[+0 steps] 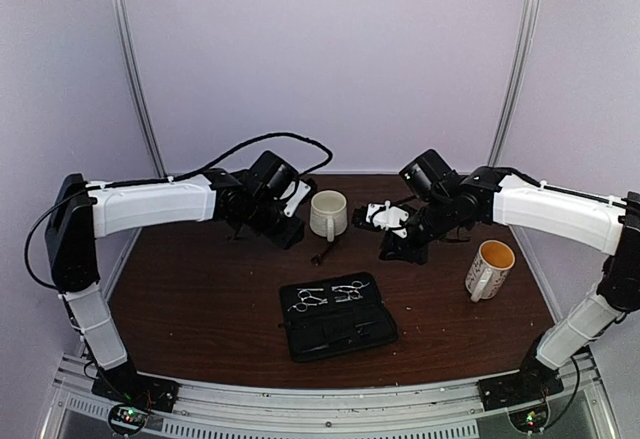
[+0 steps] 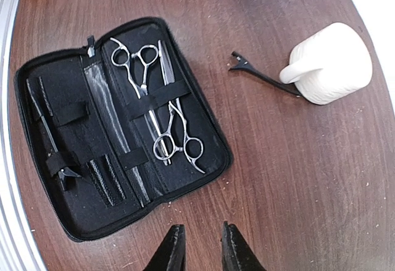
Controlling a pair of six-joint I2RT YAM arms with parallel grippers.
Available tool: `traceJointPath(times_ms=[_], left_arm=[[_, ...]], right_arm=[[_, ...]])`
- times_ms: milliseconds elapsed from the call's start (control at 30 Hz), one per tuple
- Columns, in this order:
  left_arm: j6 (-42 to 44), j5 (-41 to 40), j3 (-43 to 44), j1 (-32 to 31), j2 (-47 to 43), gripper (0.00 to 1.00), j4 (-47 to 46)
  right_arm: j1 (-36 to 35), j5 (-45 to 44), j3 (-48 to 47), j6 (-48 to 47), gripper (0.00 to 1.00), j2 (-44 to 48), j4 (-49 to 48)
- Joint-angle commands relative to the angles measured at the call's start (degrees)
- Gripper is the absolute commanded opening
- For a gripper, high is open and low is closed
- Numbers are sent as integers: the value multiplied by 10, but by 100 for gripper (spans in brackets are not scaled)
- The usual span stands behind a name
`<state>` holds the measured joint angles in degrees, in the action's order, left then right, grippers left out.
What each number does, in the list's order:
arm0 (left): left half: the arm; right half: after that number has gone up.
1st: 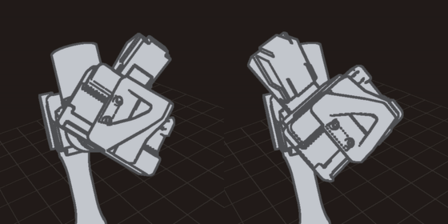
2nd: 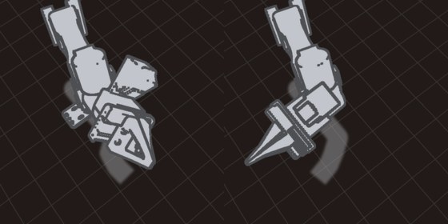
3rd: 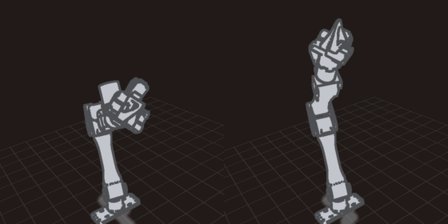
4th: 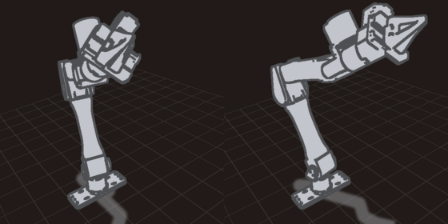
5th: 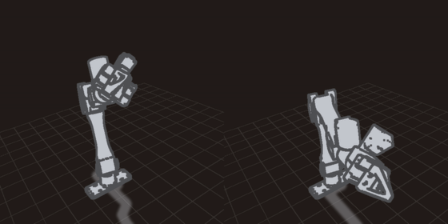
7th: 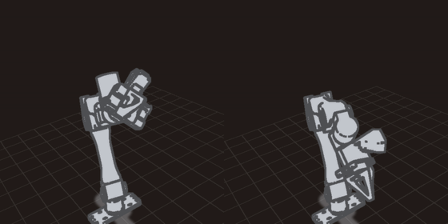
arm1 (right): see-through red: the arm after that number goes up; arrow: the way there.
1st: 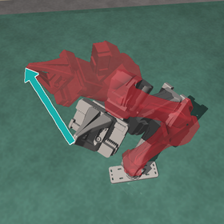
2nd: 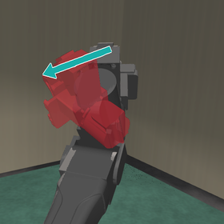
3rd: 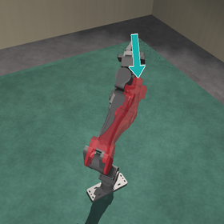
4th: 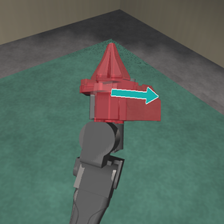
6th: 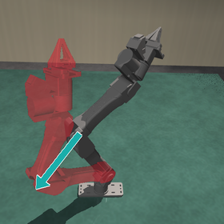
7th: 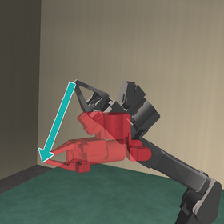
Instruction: Sort the hair-cutting tools
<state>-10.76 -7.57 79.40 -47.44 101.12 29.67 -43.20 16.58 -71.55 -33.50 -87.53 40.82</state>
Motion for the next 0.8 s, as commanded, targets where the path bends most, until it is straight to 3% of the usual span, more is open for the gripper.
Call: traceJointPath(times_ms=[0, 167, 267, 300, 333, 367, 600, 667, 767], left_arm=[[23, 59, 80, 5, 61, 39, 64], [1, 82, 176, 7, 129, 42, 96], [-7, 93, 220, 8, 172, 50, 113], [-10, 95, 234, 8, 184, 63, 118], [-15, 90, 249, 8, 198, 90, 124], [-17, 88, 265, 7, 212, 97, 134], [-9, 83, 319, 8, 268, 77, 146], [-2, 83, 339, 7, 285, 67, 156], [7, 82, 368, 8, 308, 42, 174]], right_arm=[[10, -1, 16, 32, 22, 17, -20], [14, -1, 17, 32, 23, 16, -26], [13, -7, 19, 30, 23, 10, -29], [14, -5, 21, 29, 23, 7, -30], [14, -4, 23, 30, 23, 7, -31], [14, -2, 25, 30, 23, 8, -32], [16, -7, 36, 26, 23, 13, -40], [15, -8, 37, 24, 23, 12, -40], [16, -8, 40, 23, 24, 12, -42]])
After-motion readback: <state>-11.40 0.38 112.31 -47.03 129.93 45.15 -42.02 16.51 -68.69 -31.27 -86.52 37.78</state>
